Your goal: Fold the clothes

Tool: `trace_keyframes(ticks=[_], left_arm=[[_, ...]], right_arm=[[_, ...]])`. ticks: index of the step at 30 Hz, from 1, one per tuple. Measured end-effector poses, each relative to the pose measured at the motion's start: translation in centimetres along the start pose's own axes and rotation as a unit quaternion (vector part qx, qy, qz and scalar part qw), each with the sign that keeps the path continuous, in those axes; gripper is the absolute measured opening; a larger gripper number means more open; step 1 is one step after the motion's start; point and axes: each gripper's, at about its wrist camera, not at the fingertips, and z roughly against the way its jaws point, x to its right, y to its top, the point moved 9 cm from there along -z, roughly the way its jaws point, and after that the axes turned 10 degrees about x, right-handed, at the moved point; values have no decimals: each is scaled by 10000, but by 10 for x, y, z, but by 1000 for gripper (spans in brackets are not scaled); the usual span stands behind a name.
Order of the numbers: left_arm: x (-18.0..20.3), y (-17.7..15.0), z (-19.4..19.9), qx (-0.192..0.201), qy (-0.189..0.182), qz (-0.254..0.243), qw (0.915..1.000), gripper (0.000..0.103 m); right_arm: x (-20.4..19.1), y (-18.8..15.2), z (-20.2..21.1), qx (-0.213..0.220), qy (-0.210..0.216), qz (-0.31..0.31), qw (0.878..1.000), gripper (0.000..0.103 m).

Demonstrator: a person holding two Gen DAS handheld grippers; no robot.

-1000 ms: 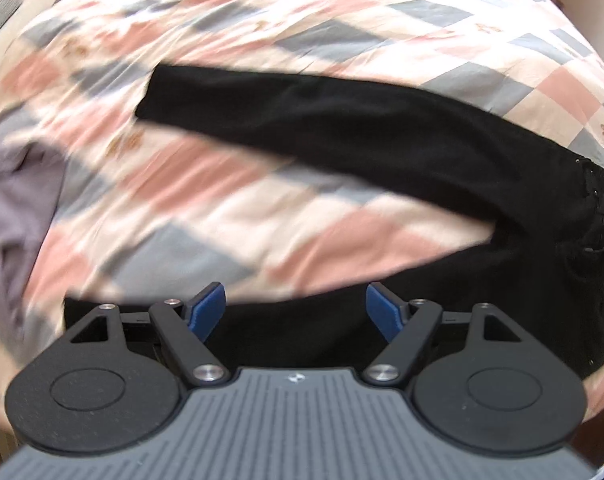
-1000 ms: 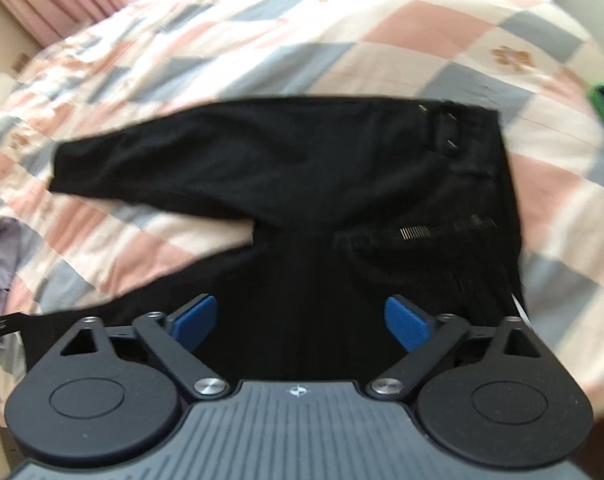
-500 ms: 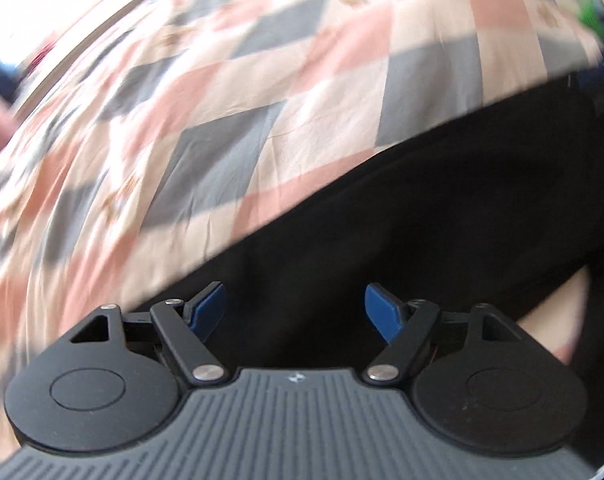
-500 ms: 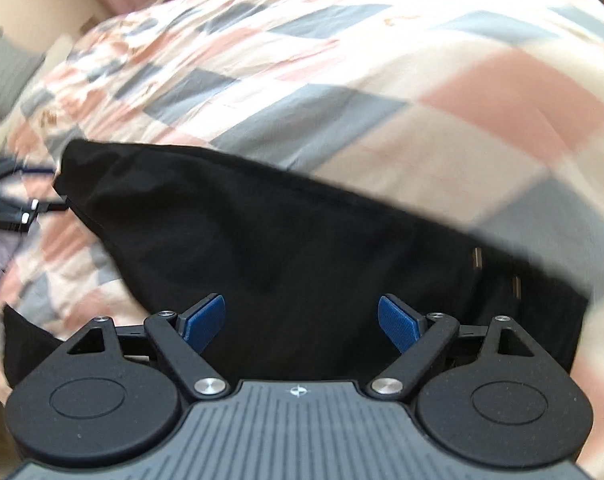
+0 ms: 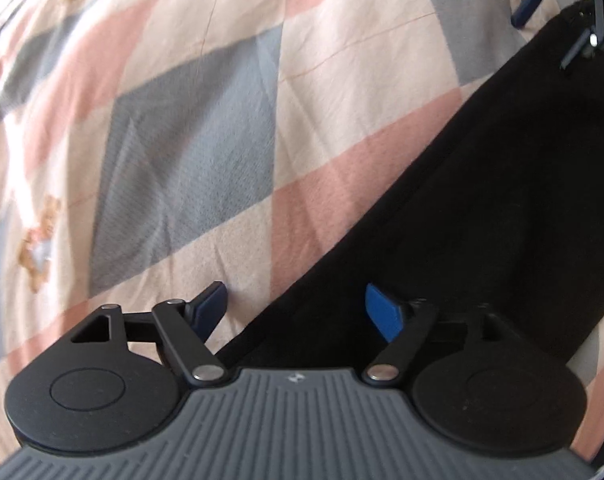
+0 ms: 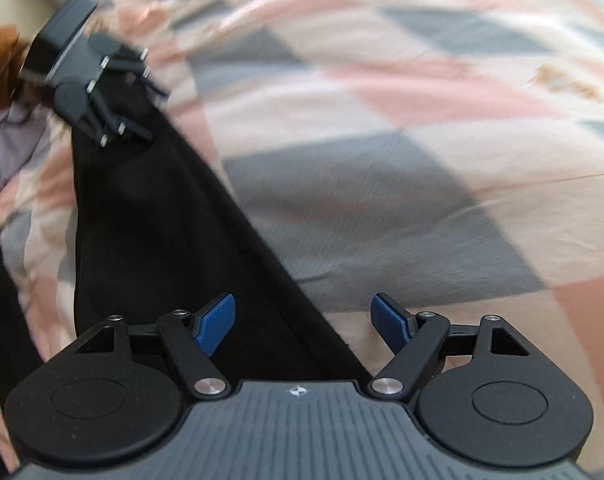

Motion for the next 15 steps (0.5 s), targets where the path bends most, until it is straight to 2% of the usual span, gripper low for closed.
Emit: trace_keyframes(ticks=[1,2,3,4,5,7,8,10,15], left_arm=[[-3,-2,-6,-38,-84,12,10000,68],[-5,-3,-11,-74,-166,24,9998,63],[-3,-4,-11,-52,-223,46,9997,53],[-1,-5,-11,-31,-275,66,9996,44],[1,-6,-9,-41,-214,-7,9998,37],[4,-9,-3,-58,-31,-242,9997,17],[6,-8,2,-31,82,-377,9993,14],[11,-7,19,180,328,-451,9983,10],[33,-10,86,915,981,-248,9907,9]], right_arm=[[0,-2,-5,-123,50,58,9999,78],[0,-5,-10,-245,99,116,9996,75],[0,-7,-14,-361,126,157,9991,70],[-1,-8,-17,-459,133,154,9987,53],[-3,-8,-20,-547,159,122,9983,31],[-7,-7,-22,-650,81,186,9977,22],[-10,-7,-20,-629,-30,293,9976,15],[-16,-6,-12,-513,-274,390,9975,9],[-51,-5,28,13,-1076,923,9899,7]])
